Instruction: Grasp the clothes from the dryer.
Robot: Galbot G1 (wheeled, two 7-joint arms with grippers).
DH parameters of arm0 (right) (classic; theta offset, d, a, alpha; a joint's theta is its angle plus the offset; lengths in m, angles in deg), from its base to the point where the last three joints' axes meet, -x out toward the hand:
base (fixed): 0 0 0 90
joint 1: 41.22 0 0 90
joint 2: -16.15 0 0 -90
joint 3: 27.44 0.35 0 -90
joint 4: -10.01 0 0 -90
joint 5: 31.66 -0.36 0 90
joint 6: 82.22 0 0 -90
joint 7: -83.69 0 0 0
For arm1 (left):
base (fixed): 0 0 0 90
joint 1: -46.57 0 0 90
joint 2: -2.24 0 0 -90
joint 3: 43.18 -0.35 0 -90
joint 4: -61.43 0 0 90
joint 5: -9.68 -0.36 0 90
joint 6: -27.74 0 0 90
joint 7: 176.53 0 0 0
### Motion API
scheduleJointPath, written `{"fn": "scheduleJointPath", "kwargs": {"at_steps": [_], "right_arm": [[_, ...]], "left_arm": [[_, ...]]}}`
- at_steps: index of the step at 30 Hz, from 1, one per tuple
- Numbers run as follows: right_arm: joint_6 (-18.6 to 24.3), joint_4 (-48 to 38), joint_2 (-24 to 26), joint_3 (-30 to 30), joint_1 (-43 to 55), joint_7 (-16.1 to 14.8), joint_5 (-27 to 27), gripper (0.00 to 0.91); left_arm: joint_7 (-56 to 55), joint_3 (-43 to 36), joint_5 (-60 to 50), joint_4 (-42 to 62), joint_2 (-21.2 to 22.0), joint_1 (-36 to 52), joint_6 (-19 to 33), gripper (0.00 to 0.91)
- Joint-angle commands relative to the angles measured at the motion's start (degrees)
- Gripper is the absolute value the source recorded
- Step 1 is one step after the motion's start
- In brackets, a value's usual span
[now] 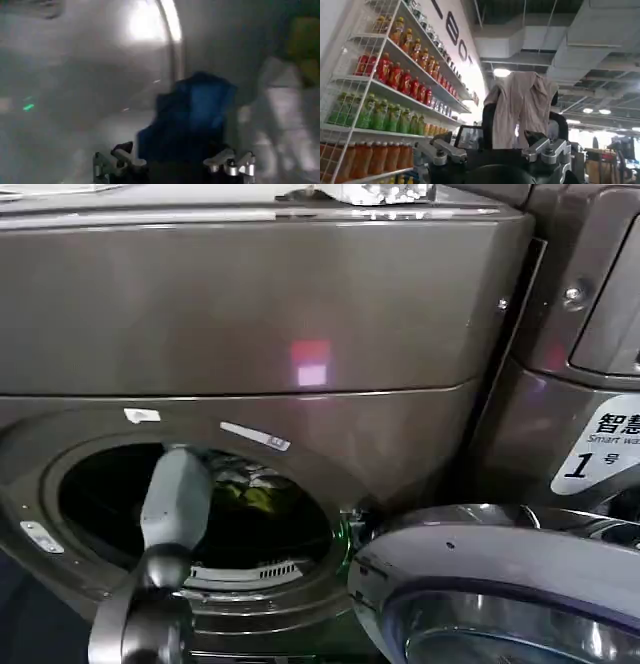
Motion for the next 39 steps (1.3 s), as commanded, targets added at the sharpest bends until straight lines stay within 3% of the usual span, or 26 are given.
{"fn": "scheduleJointPath", "kwargs": {"at_steps": [1,29,30,31,39], "right_arm": [[0.34,-0.49,-0.13,-0.59,0.08,-0.04,0.51,0.907],[0.64,1.34,-0.83,-3.27,0.57,-0.05,1.72,0.907],[0.61,1.28,-0.73,-3.57,0.79,-0.02,1.79,0.907],[0.61,1.34,-0.74,-3.77,0.88,-0.03,1.88,0.907],[0.59,1.72,-0.86,-4.7,1.32,-0.03,2.21,0.907]], "left_arm": [[4.72,-0.26,-2.58,4.52,-0.65,2.53,3.73,0.907],[7.06,-0.73,7.18,10.66,-2.61,0.01,-2.47,0.907],[7.19,-0.62,7.3,10.96,-2.65,-0.18,-2.54,0.421],[7.64,-0.59,7.75,10.98,-2.66,-0.29,-2.45,0.0],[7.05,-0.11,9.43,11.65,-3.3,-1.34,0.66,0.0]]}}
